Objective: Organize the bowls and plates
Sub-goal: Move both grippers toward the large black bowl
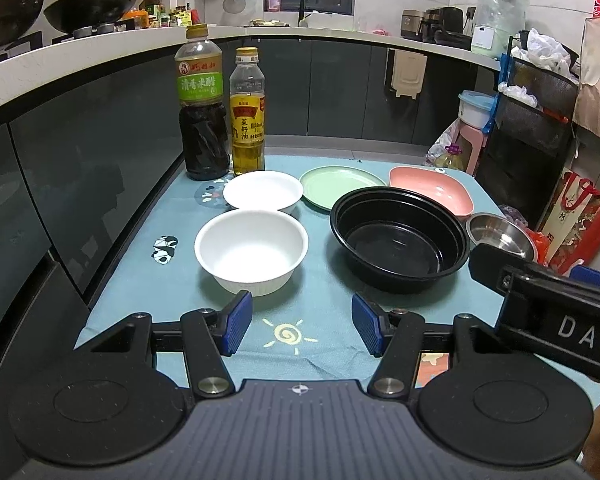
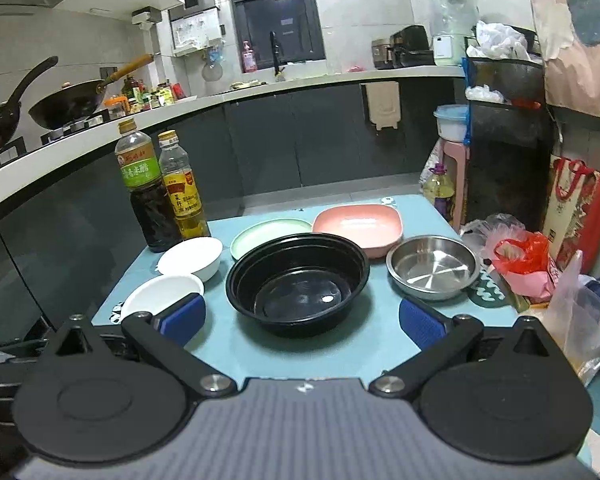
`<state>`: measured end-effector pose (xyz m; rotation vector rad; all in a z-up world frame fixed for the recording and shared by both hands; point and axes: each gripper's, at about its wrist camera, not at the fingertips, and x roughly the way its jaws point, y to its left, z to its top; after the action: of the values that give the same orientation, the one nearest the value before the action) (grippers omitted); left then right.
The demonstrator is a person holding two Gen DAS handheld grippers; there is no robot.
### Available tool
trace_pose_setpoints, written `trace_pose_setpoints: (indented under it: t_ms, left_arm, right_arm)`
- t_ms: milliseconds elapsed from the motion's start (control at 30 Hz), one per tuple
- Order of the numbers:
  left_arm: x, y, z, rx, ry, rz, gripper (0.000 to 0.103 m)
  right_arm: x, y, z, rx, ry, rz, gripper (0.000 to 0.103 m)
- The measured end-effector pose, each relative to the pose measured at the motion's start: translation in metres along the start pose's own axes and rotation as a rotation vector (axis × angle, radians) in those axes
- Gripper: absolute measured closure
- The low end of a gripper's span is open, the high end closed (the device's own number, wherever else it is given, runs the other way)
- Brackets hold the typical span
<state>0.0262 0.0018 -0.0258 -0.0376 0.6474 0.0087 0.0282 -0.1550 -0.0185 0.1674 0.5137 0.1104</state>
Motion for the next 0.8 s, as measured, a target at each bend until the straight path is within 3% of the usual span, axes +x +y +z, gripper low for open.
trace_pose_setpoints:
  t_ms: [167,800]
  left_arm:
    - [0.004,0.001,0.001,-0.001,0.010,0.006,0.051]
    - [0.019,-0.001,0.003,-0.006,0.032,0.016,0.051]
  right_arm:
    - [0.004,0.000,-0.001,0.005,0.006,0.025,0.043]
    - [0.018,-0.007,-0.003,0.017,0.039,-0.029,0.043]
